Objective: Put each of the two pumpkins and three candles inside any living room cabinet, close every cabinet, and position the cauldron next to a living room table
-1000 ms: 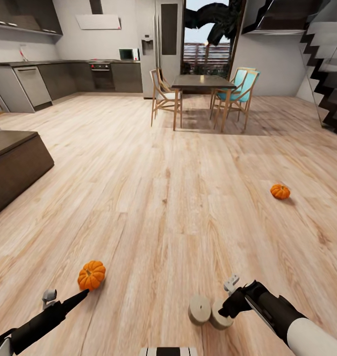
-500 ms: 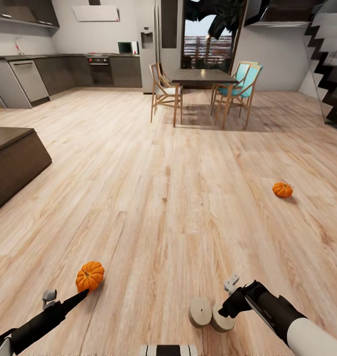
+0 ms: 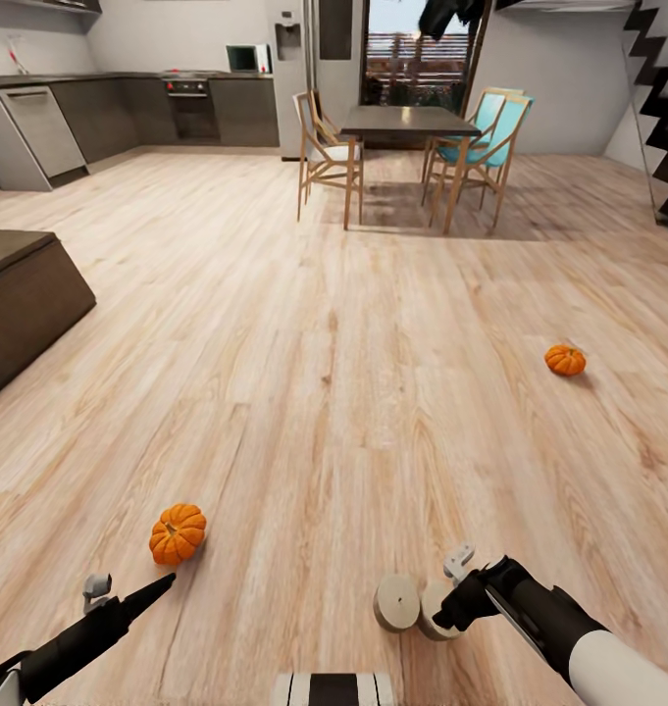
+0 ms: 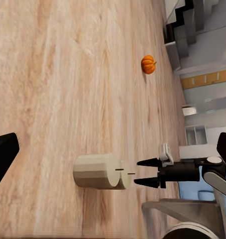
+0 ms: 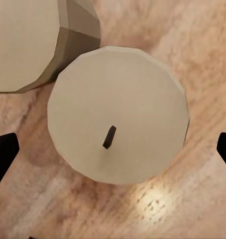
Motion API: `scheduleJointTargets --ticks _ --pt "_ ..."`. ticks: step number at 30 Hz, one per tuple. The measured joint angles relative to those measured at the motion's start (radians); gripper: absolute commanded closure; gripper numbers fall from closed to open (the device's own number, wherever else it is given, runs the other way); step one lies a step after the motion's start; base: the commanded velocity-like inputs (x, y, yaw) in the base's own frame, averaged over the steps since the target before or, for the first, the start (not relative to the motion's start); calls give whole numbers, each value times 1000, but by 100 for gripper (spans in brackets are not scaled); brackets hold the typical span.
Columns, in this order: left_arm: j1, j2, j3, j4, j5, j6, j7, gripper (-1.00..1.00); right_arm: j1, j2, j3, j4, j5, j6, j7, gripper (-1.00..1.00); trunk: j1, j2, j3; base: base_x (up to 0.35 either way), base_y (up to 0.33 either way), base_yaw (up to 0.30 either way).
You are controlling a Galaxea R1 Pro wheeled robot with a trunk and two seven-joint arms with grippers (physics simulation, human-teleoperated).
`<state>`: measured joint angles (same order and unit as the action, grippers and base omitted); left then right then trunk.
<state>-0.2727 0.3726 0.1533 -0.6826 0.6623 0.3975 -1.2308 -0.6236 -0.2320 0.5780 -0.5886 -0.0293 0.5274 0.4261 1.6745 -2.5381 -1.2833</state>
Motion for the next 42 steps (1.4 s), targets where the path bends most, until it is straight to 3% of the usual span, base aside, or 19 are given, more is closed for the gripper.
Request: scheduleJointTargets --ticks 9,42 --pt "0 0 0 0 0 0 0 -100 0 0 0 0 0 0 0 -100 4 -2 -35 0 0 0" --pt "0 0 0 0 1 0 1 -100 0 0 0 0 0 0 -1 -100 4 -2 -35 57 13 0"
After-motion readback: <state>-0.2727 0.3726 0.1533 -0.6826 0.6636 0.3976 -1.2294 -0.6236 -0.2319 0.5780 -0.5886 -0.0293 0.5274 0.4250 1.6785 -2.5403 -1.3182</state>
